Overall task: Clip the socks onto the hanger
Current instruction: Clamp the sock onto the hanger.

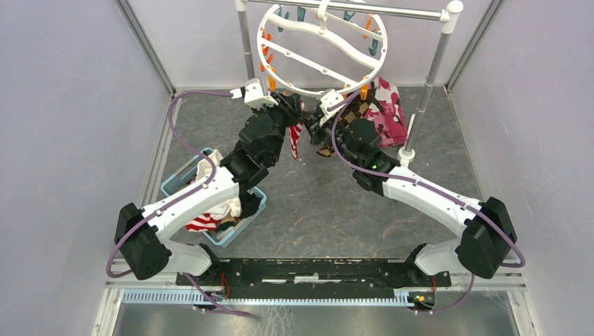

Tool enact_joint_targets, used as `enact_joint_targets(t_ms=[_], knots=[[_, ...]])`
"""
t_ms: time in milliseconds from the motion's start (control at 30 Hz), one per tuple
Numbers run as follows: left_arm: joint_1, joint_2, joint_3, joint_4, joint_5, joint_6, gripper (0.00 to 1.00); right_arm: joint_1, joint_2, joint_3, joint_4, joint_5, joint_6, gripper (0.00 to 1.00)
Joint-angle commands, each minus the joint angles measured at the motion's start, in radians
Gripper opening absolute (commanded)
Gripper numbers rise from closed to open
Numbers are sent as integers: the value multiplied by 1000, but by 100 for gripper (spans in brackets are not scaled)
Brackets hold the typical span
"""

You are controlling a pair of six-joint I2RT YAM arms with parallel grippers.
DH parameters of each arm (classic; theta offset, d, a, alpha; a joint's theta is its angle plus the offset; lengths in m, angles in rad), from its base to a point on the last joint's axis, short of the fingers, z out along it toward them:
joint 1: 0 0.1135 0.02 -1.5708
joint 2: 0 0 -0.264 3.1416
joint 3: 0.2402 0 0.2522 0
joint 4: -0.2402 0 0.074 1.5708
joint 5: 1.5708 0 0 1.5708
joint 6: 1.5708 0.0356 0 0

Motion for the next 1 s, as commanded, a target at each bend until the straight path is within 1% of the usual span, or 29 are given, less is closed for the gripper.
enact_joint_targets(t_ms=[0,500,633,767,833,867,967], knots=[[-5,-9,34,10,2,-34,2,7,-20,51,68,-10,-21,0],[-5,-4,37,2,11,-41,2,9,-25,63,103,-5,-45,0],[-5,-13,36,-4,9,-47,4,8,-22,61,91,12,-41,0],[-5,-27,38,-20,3,-61,18,9,-27,44,84,35,-33,0],[-4,-37,34,-23,2,-64,24,7,-30,37,80,45,-31,0],[-5,-40,31,-24,1,-67,29,6,-31,34,79,48,-30,0],[-5,-52,29,-34,-2,-73,41,6,-32,30,73,57,-28,0]])
